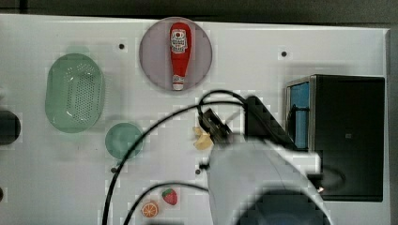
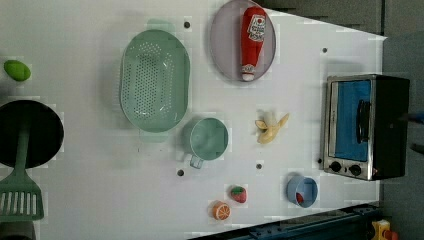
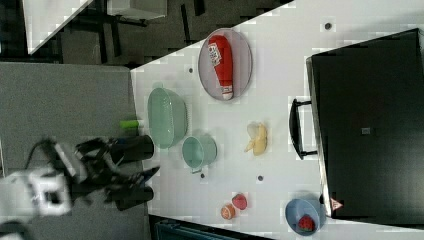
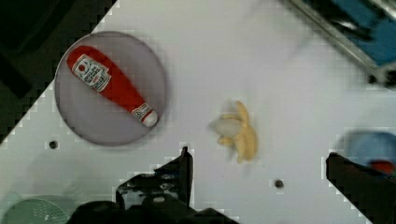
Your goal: Pick Banana and place it in mug.
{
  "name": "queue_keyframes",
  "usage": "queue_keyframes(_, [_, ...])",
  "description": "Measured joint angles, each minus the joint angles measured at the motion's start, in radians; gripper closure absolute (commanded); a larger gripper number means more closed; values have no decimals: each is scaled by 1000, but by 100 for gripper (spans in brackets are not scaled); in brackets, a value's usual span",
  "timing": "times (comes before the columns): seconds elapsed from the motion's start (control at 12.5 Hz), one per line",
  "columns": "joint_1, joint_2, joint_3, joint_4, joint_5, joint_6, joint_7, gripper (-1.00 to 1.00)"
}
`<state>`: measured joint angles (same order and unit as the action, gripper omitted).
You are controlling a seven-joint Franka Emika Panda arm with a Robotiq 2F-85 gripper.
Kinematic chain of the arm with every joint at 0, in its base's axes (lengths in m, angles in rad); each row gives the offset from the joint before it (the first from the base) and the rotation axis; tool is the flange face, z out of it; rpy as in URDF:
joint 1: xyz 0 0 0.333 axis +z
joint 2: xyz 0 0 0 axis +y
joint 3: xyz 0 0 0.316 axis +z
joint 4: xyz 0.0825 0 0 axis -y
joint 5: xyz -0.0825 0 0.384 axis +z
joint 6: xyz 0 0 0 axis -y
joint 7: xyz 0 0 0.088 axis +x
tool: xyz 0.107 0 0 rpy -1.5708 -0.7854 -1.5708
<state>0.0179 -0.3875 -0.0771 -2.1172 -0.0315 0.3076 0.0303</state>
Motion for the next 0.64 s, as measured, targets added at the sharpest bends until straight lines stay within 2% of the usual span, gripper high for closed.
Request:
queue_keyframes(0.4, [12, 258, 23, -236, -2, 315, -164, -100])
queue_keyframes(0.64, [27, 477, 25, -297, -12, 492, -229, -100])
